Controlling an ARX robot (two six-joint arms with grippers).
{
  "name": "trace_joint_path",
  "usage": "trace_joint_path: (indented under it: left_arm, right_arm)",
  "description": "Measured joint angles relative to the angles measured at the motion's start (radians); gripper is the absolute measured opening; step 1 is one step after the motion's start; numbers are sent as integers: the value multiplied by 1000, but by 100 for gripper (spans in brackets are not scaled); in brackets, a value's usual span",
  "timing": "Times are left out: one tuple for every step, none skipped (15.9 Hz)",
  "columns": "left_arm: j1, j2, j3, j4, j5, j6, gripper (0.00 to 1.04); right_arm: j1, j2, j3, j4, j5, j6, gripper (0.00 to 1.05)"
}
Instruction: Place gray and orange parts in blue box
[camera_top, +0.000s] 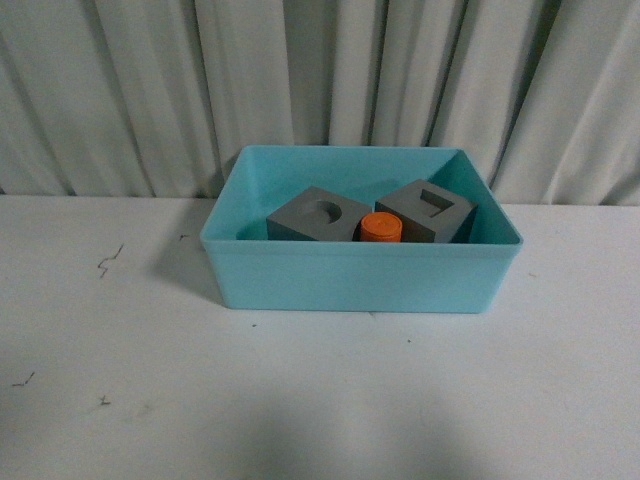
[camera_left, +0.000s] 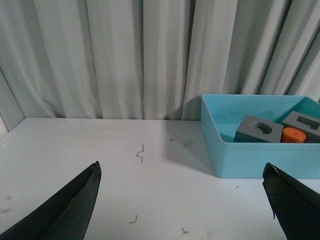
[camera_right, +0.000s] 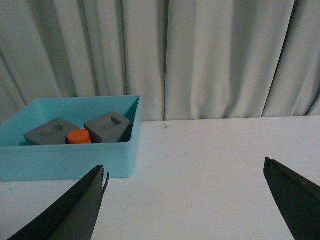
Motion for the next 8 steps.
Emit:
trace_joint_path:
  left_arm:
    - [0, 0, 0, 0, 0, 0, 98]
    - [0, 0, 0, 0, 0, 0, 98]
    - [0, 0, 0, 0, 0, 0, 98]
    - [0, 0, 0, 0, 0, 0, 98]
    - [0, 0, 0, 0, 0, 0, 98]
    - [0, 0, 0, 0, 0, 0, 98]
    - [0, 0, 0, 0, 0, 0, 98]
    - [0, 0, 0, 0, 0, 0, 98]
  right_arm:
    - [0, 0, 0, 0, 0, 0, 98]
    - [0, 0, 0, 0, 0, 0, 98]
    - [0, 0, 0, 0, 0, 0, 98]
    - [0, 0, 0, 0, 0, 0, 98]
    - [0, 0, 0, 0, 0, 0, 98]
    - [0, 0, 0, 0, 0, 0, 98]
    - [0, 0, 0, 0, 0, 0, 98]
    - [0, 0, 0, 0, 0, 0, 98]
